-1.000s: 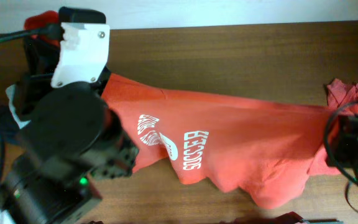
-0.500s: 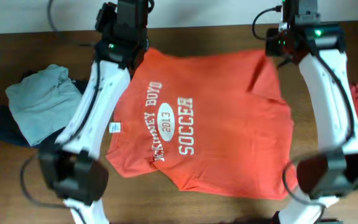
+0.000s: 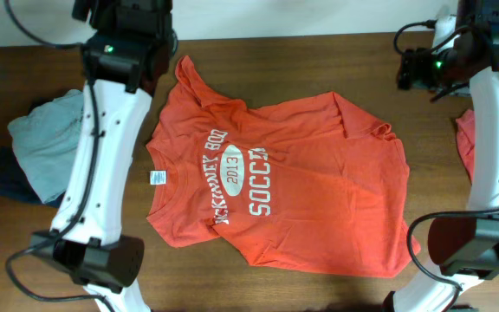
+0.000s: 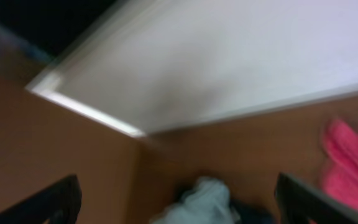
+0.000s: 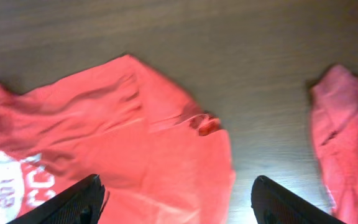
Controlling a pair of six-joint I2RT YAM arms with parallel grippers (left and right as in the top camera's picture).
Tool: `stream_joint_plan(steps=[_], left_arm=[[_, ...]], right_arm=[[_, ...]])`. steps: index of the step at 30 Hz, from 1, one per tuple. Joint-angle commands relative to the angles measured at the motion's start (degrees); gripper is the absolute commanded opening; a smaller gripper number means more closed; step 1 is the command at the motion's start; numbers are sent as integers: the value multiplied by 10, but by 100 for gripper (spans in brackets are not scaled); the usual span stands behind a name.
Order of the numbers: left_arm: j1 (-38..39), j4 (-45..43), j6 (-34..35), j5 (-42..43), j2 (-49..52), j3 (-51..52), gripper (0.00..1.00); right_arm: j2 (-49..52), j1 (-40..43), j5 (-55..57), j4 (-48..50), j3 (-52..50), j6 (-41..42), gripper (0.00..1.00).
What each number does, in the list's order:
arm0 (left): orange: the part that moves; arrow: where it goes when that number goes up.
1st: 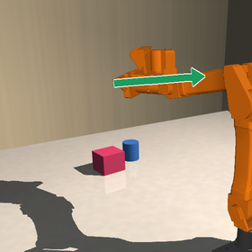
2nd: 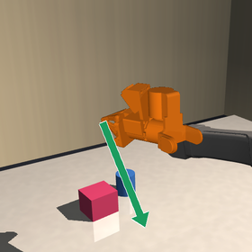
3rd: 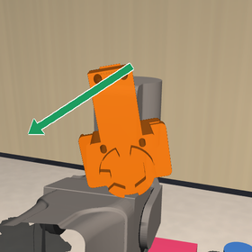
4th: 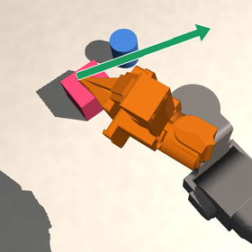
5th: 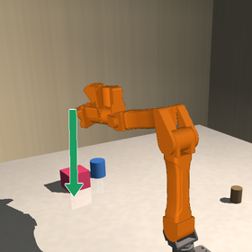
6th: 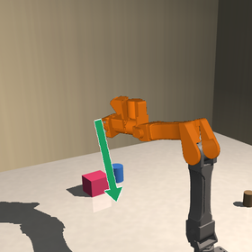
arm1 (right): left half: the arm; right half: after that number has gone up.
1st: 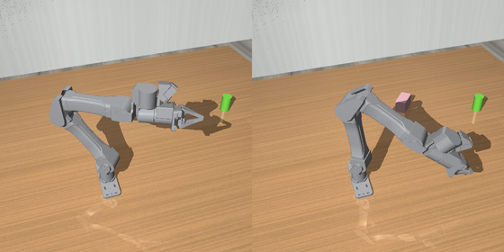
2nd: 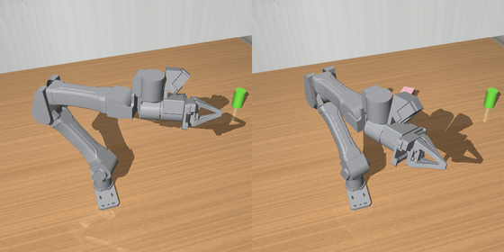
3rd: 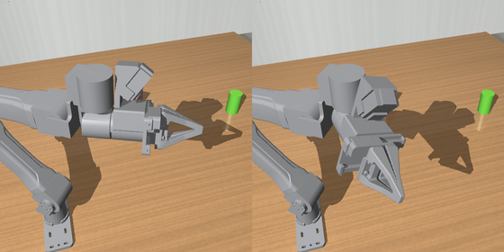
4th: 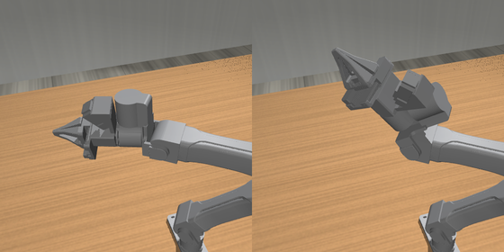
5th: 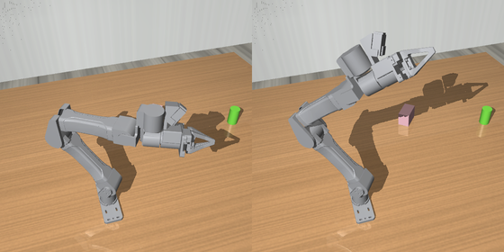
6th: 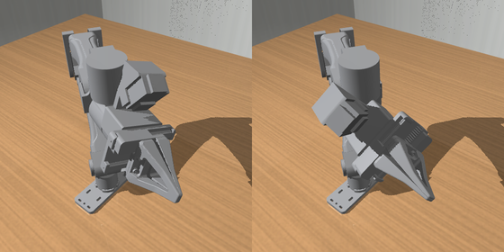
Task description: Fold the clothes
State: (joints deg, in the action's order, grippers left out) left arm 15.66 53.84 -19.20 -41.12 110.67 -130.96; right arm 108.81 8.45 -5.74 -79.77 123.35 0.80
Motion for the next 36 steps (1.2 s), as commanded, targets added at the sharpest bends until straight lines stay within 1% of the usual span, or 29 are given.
stream_joint_plan(steps=[1,2,3,4,6,10,12,13,15,19,25,28,30,33,34,35,36], left_arm=[[-5,78,84,190,19,5,99],[-8,95,87,235,25,5,99],[-8,105,87,266,30,5,99],[-8,112,87,287,35,5,99],[-8,125,87,316,47,5,99],[-8,150,87,375,66,5,99],[-8,162,87,400,73,5,99],[-8,173,87,403,73,5,99],[-8,183,86,403,73,5,99],[-8,198,86,397,73,5,99],[-11,199,86,397,74,5,99],[-12,199,86,396,74,5,99],[-12,199,86,396,74,5,99],[-12,199,86,396,74,5,99],[-12,199,86,387,74,5,99],[-12,200,86,377,74,5,99],[-12,202,86,361,74,5,99]], right_arm=[[21,-7,-67,-4,-44,16,80],[29,-10,-73,-2,-67,18,78],[36,-15,-78,0,-83,18,71],[43,-21,-80,3,-100,17,68],[60,-44,-70,33,-145,-5,67],[82,-89,-10,165,-234,-3,68],[95,-96,31,212,-253,9,68],[106,-97,56,245,-261,17,66],[124,-97,63,274,-262,16,62],[165,-97,68,310,-262,16,57],[186,-98,74,318,-262,33,42],[186,-98,80,318,-262,34,41],[187,-98,82,321,-262,46,39],[191,-98,97,329,-262,72,27],[191,-98,113,327,-263,72,13],[190,-98,123,327,-263,71,7],[185,-98,142,322,-259,70,4]])
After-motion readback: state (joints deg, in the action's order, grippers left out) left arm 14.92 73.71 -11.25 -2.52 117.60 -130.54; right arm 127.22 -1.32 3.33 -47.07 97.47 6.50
